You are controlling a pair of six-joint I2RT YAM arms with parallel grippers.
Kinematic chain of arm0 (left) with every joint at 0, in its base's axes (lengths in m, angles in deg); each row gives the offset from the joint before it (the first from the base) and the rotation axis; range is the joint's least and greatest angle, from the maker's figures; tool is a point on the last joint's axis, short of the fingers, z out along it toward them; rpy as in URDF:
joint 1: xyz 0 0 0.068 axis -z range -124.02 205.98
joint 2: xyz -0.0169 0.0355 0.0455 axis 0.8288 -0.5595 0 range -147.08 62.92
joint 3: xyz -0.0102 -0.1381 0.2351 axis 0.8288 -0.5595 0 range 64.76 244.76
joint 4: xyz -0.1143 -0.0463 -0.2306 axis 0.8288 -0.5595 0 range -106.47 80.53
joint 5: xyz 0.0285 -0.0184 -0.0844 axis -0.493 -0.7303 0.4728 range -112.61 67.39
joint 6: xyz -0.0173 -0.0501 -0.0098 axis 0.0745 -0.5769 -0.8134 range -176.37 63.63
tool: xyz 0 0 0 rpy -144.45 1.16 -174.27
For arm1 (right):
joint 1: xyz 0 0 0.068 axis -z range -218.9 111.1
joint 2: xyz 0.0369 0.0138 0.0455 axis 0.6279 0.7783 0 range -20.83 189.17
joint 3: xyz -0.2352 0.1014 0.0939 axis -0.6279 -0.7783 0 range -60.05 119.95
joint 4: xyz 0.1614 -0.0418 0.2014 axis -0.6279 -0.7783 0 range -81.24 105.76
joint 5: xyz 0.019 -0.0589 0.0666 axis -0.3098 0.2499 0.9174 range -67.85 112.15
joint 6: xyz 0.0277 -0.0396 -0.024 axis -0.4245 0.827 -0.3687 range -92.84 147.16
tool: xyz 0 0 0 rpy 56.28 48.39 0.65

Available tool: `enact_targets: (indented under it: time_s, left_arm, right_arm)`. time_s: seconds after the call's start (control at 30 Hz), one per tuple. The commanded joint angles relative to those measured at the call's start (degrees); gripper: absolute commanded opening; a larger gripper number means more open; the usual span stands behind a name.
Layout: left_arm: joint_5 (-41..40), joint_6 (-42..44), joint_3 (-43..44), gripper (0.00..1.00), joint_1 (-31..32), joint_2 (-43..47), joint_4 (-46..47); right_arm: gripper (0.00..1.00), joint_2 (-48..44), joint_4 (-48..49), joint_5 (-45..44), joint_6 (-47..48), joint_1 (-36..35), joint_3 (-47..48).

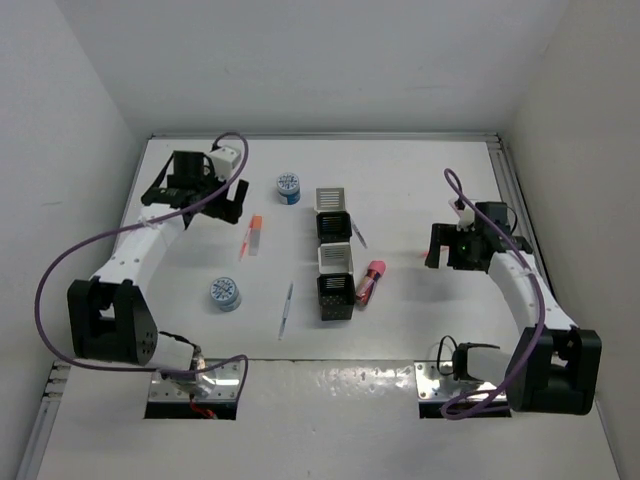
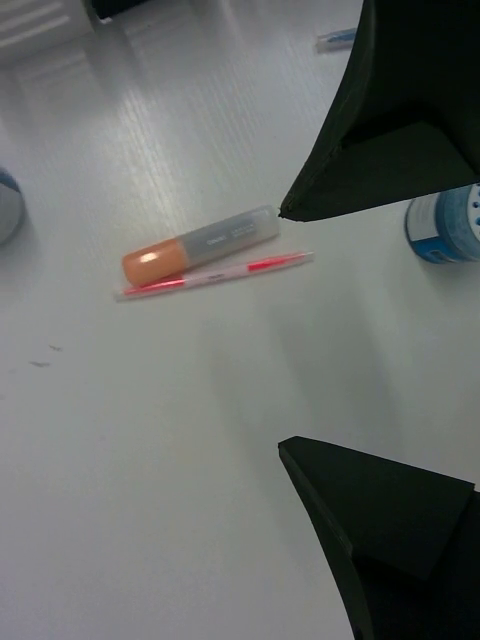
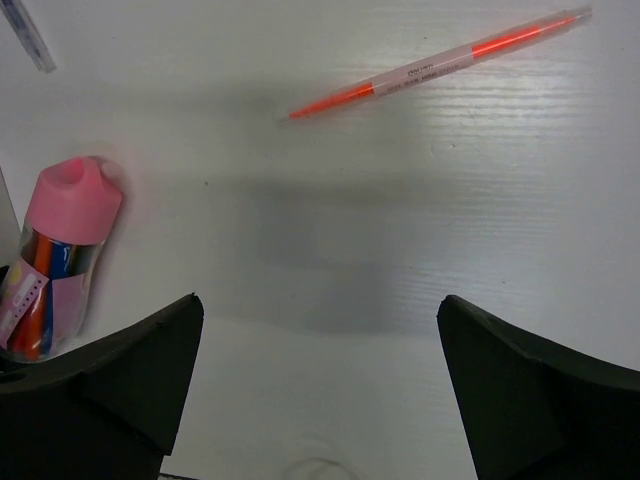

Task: Sort the stationery into containers
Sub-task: Grab a piece of stationery with the left arm

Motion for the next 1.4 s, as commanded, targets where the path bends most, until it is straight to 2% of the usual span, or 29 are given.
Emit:
enact_targets:
  time_s: [0.0,0.13,0.33,0.63,1.03,1.13,1.37]
  left_arm:
    - [2.40,1.36,7.04,0.96,1.92,-5.45,5.55]
    - [8.89,0.84,12.31,1.00,3.15,-11.97,10.10]
    - [12.86,-1.63,18.20,1.00,6.49,-22.69,15.57]
    - [7.60,-3.65,22.16,1.00,10.71,-33.24,23.92]
    - [3.37,-5.40,29.37,1.00,11.68,-42.39,24.27]
    - [3.55,-5.67,29.55,0.96,11.68,-43.27,24.71]
    - [5.13,-6.55,29.46,0.79,11.33,-43.27,24.27]
  right_arm:
    - [0.99,1.57,-0.94,0.74,-1.24,0.17,2.84]
    - [0.99,2.54,-1.73,1.18,-1.59,0.26,3.63]
    - [0.99,4.12,-2.35,2.06,-1.42,0.17,4.77]
    - [0.99,8.95,-3.84,3.46,-1.15,0.08,6.97]
    - [0.98,13.35,-4.02,4.25,-1.07,-0.09,8.73]
    - [0.98,13.35,-3.76,4.25,-0.80,-0.09,8.56]
    - [0.98,13.35,-3.49,4.25,-0.63,-0.09,8.11]
